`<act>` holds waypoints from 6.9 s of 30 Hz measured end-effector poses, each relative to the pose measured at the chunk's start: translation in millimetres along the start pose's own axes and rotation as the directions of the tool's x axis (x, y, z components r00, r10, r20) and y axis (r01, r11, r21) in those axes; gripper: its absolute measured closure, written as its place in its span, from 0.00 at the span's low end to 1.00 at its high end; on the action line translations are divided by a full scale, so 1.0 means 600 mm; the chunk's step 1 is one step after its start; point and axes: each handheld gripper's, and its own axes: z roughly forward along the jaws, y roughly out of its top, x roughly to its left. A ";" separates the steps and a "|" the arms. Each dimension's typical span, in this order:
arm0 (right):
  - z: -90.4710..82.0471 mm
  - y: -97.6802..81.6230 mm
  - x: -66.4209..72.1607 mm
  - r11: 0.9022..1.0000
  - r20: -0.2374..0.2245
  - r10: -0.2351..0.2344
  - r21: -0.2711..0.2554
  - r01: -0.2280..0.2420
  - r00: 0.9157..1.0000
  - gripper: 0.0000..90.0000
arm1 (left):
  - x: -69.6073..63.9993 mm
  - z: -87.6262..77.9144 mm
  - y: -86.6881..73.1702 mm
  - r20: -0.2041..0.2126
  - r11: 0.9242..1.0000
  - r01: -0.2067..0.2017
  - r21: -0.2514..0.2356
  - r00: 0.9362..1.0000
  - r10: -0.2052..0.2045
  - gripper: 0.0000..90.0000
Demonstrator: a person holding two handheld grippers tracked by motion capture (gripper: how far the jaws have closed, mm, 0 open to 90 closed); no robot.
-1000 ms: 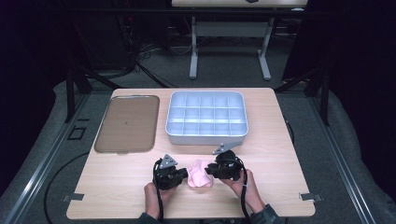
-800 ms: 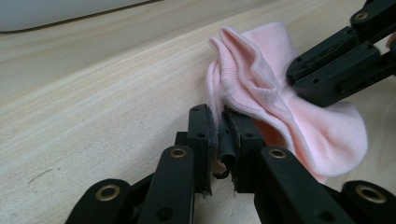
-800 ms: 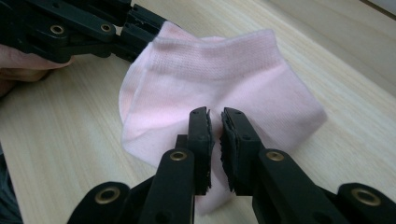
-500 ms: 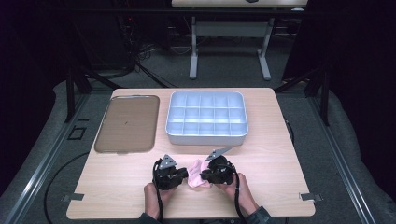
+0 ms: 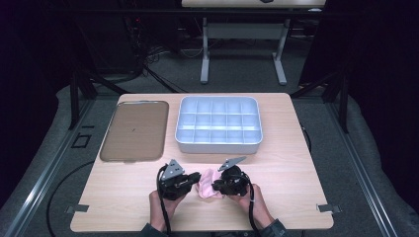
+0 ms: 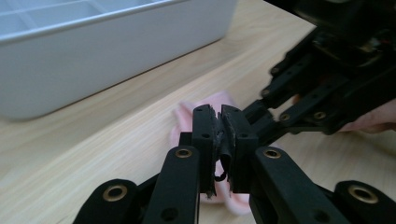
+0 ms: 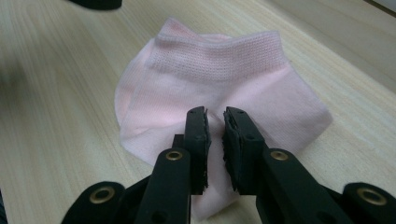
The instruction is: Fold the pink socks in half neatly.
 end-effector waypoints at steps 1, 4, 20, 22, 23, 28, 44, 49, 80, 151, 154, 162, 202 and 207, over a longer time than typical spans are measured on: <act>0.000 0.000 0.000 1.000 -0.002 0.000 0.001 0.000 1.000 0.88 | -0.007 0.007 0.005 0.008 0.999 -0.033 0.021 0.999 0.033 0.94; -0.001 -0.001 0.000 1.000 -0.003 0.006 0.004 -0.006 1.000 0.88 | -0.016 0.024 0.009 0.000 0.994 -0.075 0.076 0.997 0.076 0.95; -0.007 -0.018 -0.003 0.999 0.001 0.004 -0.033 -0.004 1.000 0.88 | 0.018 0.058 -0.048 -0.007 0.993 0.011 0.121 1.000 -0.010 1.00; -0.008 -0.020 -0.003 0.999 -0.001 0.014 -0.044 -0.014 1.000 0.88 | 0.014 0.059 -0.049 -0.010 0.994 0.010 0.113 1.000 -0.009 1.00; -0.011 -0.023 -0.006 0.999 -0.004 0.011 -0.038 -0.011 1.000 0.88 | 0.010 0.061 -0.049 -0.014 0.994 0.011 0.109 1.000 -0.009 1.00; -0.017 -0.026 -0.015 0.999 -0.012 0.023 -0.033 -0.023 1.000 0.88 | 0.001 0.067 -0.048 -0.013 0.995 0.019 0.102 1.000 -0.018 1.00; -0.053 -0.056 -0.038 0.977 0.066 0.204 -0.074 -0.199 0.977 0.71 | -0.008 0.072 -0.049 -0.041 0.996 -0.020 0.089 0.999 0.024 1.00; -0.043 -0.057 -0.036 0.974 0.031 0.217 -0.068 -0.214 0.976 0.71 | -0.008 0.072 -0.049 -0.040 0.996 -0.019 0.088 0.999 0.023 1.00; -0.054 -0.061 -0.040 0.964 -0.005 0.253 -0.081 -0.253 0.967 0.79 | -0.005 0.074 -0.049 -0.031 0.996 0.000 0.085 1.000 0.002 1.00; -0.064 -0.011 0.002 0.992 0.072 0.069 -0.113 -0.060 0.995 0.95 | -0.009 0.085 -0.039 0.007 0.992 -0.023 0.127 1.000 0.023 0.98; -0.060 -0.005 0.004 0.993 0.074 0.056 -0.106 -0.048 0.996 0.95 | -0.008 0.087 -0.040 0.016 0.992 -0.023 0.124 1.000 0.021 0.98; -0.032 0.016 0.008 0.999 0.044 0.012 -0.045 -0.010 0.999 0.94 | -0.004 0.088 -0.040 0.039 0.991 -0.018 0.129 0.999 0.013 1.00; -0.007 0.017 0.011 1.000 0.087 -0.029 0.008 0.029 0.996 0.89 | 0.034 0.117 0.025 0.055 0.979 -0.067 0.192 0.997 0.058 1.00; -0.023 0.012 0.010 1.000 0.062 -0.009 -0.017 0.010 0.998 0.83 | 0.034 0.117 0.022 0.039 0.979 -0.066 0.192 0.997 0.060 1.00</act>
